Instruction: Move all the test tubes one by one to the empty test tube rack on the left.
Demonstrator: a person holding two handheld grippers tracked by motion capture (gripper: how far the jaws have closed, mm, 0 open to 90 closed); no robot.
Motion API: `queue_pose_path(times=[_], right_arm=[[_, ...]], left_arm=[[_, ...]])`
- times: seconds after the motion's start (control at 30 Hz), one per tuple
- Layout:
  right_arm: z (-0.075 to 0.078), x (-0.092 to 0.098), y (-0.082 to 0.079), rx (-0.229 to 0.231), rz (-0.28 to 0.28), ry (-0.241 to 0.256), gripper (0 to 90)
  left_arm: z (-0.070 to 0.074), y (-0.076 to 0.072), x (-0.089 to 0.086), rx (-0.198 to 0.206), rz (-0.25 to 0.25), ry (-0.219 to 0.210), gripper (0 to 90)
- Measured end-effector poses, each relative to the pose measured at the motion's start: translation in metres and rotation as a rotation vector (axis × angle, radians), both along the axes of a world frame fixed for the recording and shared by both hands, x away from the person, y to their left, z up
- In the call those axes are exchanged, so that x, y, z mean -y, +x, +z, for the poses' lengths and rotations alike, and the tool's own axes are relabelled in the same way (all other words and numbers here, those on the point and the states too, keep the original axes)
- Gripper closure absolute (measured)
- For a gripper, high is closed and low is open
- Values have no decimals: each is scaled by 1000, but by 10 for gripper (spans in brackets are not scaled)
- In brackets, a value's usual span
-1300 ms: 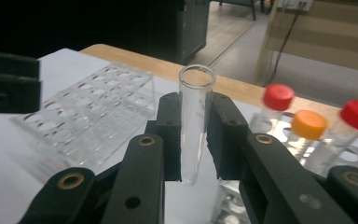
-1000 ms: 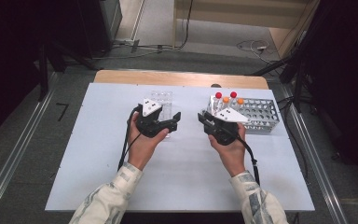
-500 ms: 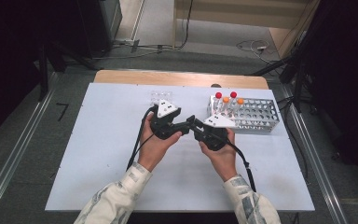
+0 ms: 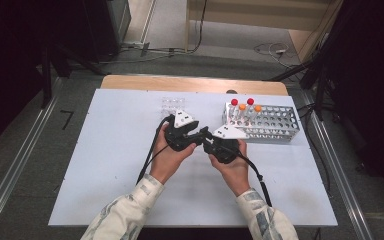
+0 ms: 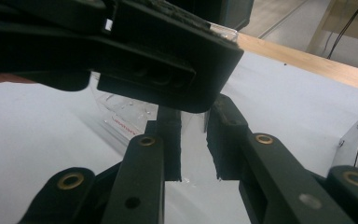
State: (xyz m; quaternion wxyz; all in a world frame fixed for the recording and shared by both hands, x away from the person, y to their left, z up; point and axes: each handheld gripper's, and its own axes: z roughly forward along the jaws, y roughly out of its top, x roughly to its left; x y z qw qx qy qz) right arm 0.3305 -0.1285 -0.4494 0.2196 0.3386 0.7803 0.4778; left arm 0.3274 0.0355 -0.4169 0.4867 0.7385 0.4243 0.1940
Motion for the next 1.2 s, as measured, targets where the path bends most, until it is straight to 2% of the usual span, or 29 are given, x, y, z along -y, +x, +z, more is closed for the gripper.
queue_pose_path(times=[0.27, 0.5, 0.6, 0.7, 0.8, 1.03, 1.2], right_arm=[[0, -1, -1, 4, 3, -3, 727], [1, -1, -2, 9, 9, -3, 711], [1, -1, -2, 9, 11, 3, 621], [0, -1, -1, -3, 8, 11, 475], [0, -1, -1, -17, 8, 15, 366], [0, 2, -2, -16, 3, 13, 313], [-2, 5, 0, -25, -8, 16, 310]], left_arm=[[-1, 1, 0, -29, -17, -11, 747], [0, 1, -2, -28, -18, -22, 772], [1, 1, -3, -27, -15, -30, 772], [2, 2, -6, -20, -8, -41, 772], [5, 3, -11, -16, 5, -62, 773], [17, 6, -29, 0, 50, -119, 773], [25, 7, -37, 12, 66, -124, 773]])
